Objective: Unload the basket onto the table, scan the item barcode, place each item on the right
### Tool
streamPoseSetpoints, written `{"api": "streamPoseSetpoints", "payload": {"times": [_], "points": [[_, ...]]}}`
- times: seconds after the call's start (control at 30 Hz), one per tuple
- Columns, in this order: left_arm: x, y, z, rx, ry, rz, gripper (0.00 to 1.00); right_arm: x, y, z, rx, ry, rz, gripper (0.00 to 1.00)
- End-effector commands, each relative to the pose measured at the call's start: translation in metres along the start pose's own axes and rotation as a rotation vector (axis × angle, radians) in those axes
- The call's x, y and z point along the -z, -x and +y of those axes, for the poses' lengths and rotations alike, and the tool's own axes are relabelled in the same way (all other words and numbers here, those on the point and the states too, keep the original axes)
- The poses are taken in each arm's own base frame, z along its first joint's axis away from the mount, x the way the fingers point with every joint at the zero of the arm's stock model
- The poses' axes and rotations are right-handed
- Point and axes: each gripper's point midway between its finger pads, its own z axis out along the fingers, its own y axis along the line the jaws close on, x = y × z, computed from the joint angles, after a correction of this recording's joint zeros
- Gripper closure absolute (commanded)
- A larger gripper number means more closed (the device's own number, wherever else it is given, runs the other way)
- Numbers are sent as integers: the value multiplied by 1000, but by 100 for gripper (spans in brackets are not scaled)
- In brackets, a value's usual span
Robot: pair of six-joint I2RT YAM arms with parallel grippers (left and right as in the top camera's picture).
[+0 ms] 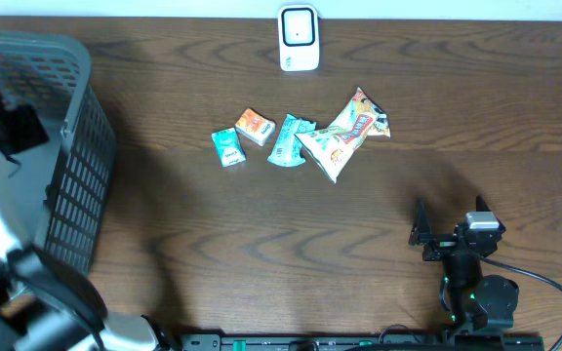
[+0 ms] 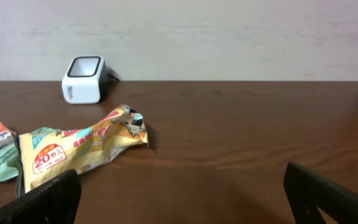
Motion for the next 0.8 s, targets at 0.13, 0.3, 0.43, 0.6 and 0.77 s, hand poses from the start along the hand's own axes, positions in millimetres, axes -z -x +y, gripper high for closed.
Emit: {"api": "streamPoseSetpoints", "payload": {"times": [0.13, 0.3, 0.43, 0.6, 0.77], "points": [[106, 57, -29, 121, -150, -327, 31, 0, 0, 0, 12, 2, -1, 1], [173, 82, -87, 145, -482, -482, 31, 0, 0, 0, 12, 2, -1, 1], [204, 85, -132, 118, -660, -507, 31, 0, 0, 0, 12, 2, -1, 1], [215, 67, -191, 25, -779, -449, 31, 0, 0, 0, 11, 2, -1, 1], [197, 78, -170, 76, -564, -494, 30, 0, 0, 0, 12, 2, -1, 1]]}}
